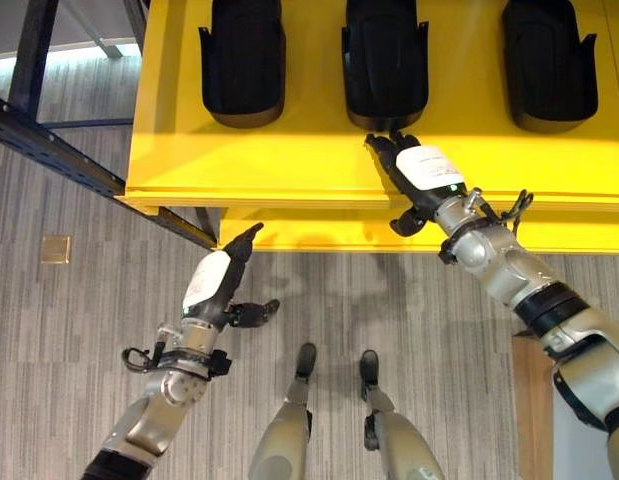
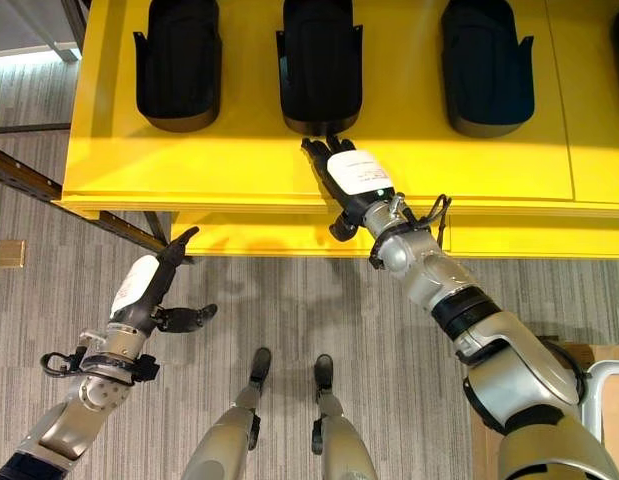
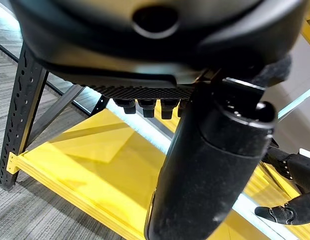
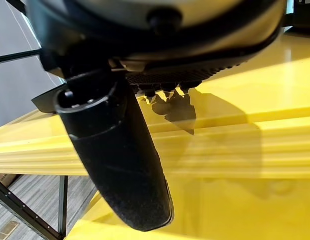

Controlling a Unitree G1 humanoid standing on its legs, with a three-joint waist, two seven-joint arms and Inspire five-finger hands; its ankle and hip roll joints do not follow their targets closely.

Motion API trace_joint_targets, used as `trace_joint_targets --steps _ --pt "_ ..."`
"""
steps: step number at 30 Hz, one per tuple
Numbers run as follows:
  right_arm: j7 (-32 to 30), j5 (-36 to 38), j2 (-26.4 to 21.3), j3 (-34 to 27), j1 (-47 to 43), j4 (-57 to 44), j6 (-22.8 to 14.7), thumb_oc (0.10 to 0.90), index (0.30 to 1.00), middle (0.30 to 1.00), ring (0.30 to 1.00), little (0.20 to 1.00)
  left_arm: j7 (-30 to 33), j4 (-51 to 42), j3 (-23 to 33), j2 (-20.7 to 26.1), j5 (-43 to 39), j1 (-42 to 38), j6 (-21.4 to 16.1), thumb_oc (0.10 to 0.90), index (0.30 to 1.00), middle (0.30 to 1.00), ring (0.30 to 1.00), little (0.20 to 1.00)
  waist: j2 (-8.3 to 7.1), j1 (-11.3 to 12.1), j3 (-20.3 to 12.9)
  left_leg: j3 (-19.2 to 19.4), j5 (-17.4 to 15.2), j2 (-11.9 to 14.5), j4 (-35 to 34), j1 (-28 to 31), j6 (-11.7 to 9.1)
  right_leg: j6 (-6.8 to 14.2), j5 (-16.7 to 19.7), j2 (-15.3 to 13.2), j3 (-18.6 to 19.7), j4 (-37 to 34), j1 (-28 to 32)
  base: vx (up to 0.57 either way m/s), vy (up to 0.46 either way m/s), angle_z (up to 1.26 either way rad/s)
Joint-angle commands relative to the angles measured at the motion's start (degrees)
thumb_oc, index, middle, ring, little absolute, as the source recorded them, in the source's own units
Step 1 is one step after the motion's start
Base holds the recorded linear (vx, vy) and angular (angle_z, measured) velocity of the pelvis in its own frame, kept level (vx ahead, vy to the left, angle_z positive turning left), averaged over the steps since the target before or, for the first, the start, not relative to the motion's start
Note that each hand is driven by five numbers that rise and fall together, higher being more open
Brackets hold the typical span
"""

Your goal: Move parts from the plastic box to the shelf.

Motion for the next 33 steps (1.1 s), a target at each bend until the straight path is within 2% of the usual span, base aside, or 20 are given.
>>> trace_joint_targets --steps 1,7,8,10,11,14,19,21,24,25,28,31,33 --pt "-0.8 1.3 -1.1 0.2 -4.4 -2.0 0.9 0.9 1.0 1.0 1.0 1.0 3.8 -8.1 3.9 2.2 -1.5 -0.6 -3.3 0.9 1.0 1.0 1.0 1.0 -2.69 0.9 -1.9 5.4 -4.8 -2.5 3.5 1.2 4.4 1.4 -2.1 -3.2 1.0 6.0 -2.5 0.0 0.0 0.0" --pt "-0.6 3.7 -1.3 -5.0 2.1 -9.9 0.8 0.9 1.0 1.0 1.0 1.0 4.0 -8.1 5.2 1.2 -1.0 -0.1 -2.6 0.9 1.0 1.0 1.0 1.0 -2.79 -0.2 -1.5 5.6 -4.8 -2.5 3.5 1.1 4.6 1.4 -2.1 -3.1 1.1 6.2 -2.8 0.0 0.003 0.01" --pt "-0.8 7.9 -0.2 -10.1 8.3 -15.7 0.5 0.9 1.0 1.0 1.0 1.0 4.2 -8.0 5.8 0.5 -0.3 0.4 -1.9 0.9 1.0 1.0 1.0 1.0 -3.1 -0.9 -1.5 5.7 -4.9 -2.4 3.6 1.1 4.6 1.4 -2.2 -3.1 1.3 6.5 -3.0 0.0 0.013 0.05" --pt "0.0 9.1 0.0 -11.7 11.3 -18.5 0.3 0.9 1.0 1.0 1.0 1.0 4.1 -8.3 6.2 0.4 0.0 0.8 -1.6 0.9 1.0 1.0 1.0 1.0 -3.27 -1.2 -1.6 5.8 -4.9 -2.4 3.6 1.0 4.6 1.4 -2.2 -3.0 1.4 6.5 -3.1 0.0 0.005 0.05" --pt "0.3 11.9 0.4 -14.0 15.3 -23.5 -1.4 0.9 1.0 1.0 1.0 1.0 3.8 -8.5 7.3 0.1 0.8 1.2 -1.4 0.9 1.0 1.0 1.0 1.0 -3.38 -2.1 -1.2 6.0 -5.0 -2.2 3.6 1.0 4.7 1.4 -2.3 -2.9 1.6 6.6 -3.2 0.0 0.0 0.0" --pt "2.6 14.0 -0.8 -18.4 22.9 -32.2 -2.8 0.9 1.0 1.0 1.0 1.0 2.7 -10.1 8.0 0.4 1.2 2.8 -1.4 0.9 1.0 1.0 1.0 1.0 -3.92 -2.7 -1.5 6.1 -5.0 -2.2 3.6 1.0 4.7 1.4 -2.5 -2.9 1.7 6.8 -3.4 0.0 0.0 0.0" --pt "5.0 21.0 -2.5 -24.6 33.9 -42.4 -5.4 0.9 1.0 1.0 1.0 1.0 1.0 -12.8 8.6 -0.2 -3.2 4.7 -2.3 0.9 1.0 1.0 1.0 1.0 -4.63 -3.8 -1.6 6.3 -5.1 -2.1 3.9 1.1 4.6 1.5 -2.7 -2.8 1.9 7.4 -3.6 0.0 -0.002 -0.01" --pt "5.8 23.0 -2.9 -25.8 36.8 -44.6 -6.3 0.9 1.0 1.0 1.0 1.0 -0.3 -13.2 8.3 -0.6 -6.4 5.2 -3.1 0.9 1.0 1.0 1.0 1.0 -4.71 -4.1 -1.6 6.4 -5.0 -2.1 3.9 1.1 4.6 1.5 -2.7 -2.7 1.9 7.6 -3.7 -0.01 -0.002 -0.02" --pt "11.5 31.5 -7.6 -27.6 48.1 -52.9 -8.8 0.9 1.0 1.0 1.0 1.0 -5.4 -13.0 4.6 -2.3 -26.8 6.2 -5.7 0.9 1.0 1.0 1.0 1.0 -5.1 -5.4 -2.3 6.6 -5.1 -2.1 3.9 2.1 4.2 1.6 -3.1 -2.5 2.3 8.5 -3.4 -0.01 -0.019 -0.12" --pt "12.0 32.7 -8.2 -28.0 50.0 -53.7 -9.1 0.9 1.0 1.0 1.0 1.0 -6.5 -12.5 3.2 -2.8 -30.8 6.4 -5.9 0.9 1.0 1.0 1.0 1.0 -5.0 -5.6 -2.6 6.7 -5.1 -2.0 3.8 2.5 4.1 1.6 -3.2 -2.4 2.3 8.6 -3.2 -0.02 -0.027 -0.07" --pt "13.3 35.3 -9.1 -29.0 53.9 -54.9 -9.8 0.9 1.0 1.0 1.0 1.0 -7.8 -12.9 1.5 -2.7 -35.1 7.2 -6.2 0.9 1.0 1.0 1.0 1.0 -4.55 -5.8 -3.2 6.5 -5.1 -2.0 3.4 3.4 4.0 1.7 -3.4 -2.4 2.3 8.7 -2.6 0.01 -0.029 -0.07" --pt "14.3 43.4 -7.8 -30.9 61.3 -54.5 -11.3 0.9 1.0 1.0 1.0 1.0 -11.1 -12.5 -2.0 -3.3 -45.9 9.3 -6.8 0.9 1.0 1.0 1.0 1.0 -3.24 -6.9 -5.3 6.3 -5.0 -2.0 2.0 6.7 3.6 1.9 -3.8 -2.3 2.0 8.6 -0.1 0.02 -0.059 -0.07" --pt "14.8 44.4 -7.6 -31.2 62.6 -54.1 -11.4 0.9 1.0 1.0 1.0 1.0 -11.9 -12.2 -2.4 -3.2 -47.5 9.8 -6.9 0.9 1.0 1.0 1.0 1.0 -2.92 -7.0 -5.8 6.4 -5.0 -2.0 1.7 7.4 3.5 1.9 -4.0 -2.2 1.8 8.5 0.5 0.03 -0.048 -0.04"
